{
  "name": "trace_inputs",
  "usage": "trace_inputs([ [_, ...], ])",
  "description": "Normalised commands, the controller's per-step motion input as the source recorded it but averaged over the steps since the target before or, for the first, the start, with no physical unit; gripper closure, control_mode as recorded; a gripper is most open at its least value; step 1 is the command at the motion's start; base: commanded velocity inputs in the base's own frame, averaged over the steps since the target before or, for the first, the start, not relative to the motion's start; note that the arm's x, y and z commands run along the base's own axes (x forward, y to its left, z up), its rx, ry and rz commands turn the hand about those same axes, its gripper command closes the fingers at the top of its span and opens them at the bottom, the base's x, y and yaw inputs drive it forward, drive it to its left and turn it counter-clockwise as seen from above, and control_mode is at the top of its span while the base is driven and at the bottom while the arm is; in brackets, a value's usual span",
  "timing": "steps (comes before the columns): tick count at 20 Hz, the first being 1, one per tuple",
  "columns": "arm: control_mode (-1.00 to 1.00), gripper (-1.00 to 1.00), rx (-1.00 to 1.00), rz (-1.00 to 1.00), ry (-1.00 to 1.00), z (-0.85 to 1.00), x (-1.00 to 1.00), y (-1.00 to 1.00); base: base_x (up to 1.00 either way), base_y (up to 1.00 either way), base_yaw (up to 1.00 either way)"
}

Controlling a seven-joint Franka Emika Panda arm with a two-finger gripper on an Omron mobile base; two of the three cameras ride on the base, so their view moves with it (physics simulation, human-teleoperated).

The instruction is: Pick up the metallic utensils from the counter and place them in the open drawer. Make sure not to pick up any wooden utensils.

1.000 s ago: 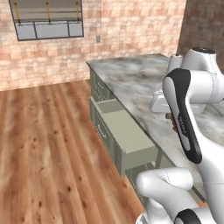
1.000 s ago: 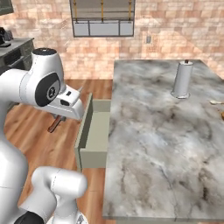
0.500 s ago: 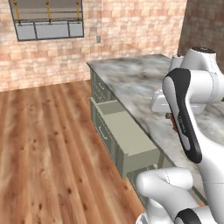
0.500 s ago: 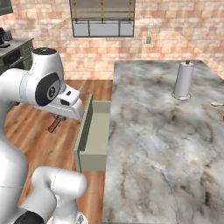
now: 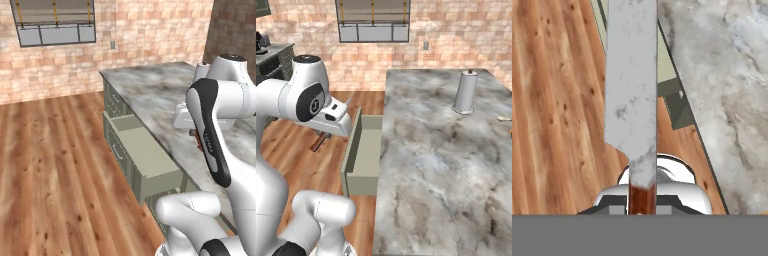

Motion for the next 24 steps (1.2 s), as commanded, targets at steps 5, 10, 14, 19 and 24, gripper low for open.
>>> trace_inputs([
  [5, -1.00, 1.00, 0.00, 0.00, 0.09, -0.02, 0.09, 0.06, 0.02, 0.00, 0.00],
  [10, -1.00, 1.00, 0.00, 0.01, 0.41, -0.34, 0.66, 0.29, 0.00, 0.00, 0.00],
  [14, -1.00, 1.00, 0.00, 0.08, 0.34, -0.53, 0.94, 0.36, 0.00, 0.00, 0.00],
  [19, -1.00, 1.00, 0.00, 0.12, 0.17, -0.72, 1.00, 0.34, 0.00, 0.00, 0.00],
  [24, -1.00, 1.00, 0.00, 0.10, 0.01, -0.64, 1.00, 0.04, 0.00, 0.00, 0.00],
])
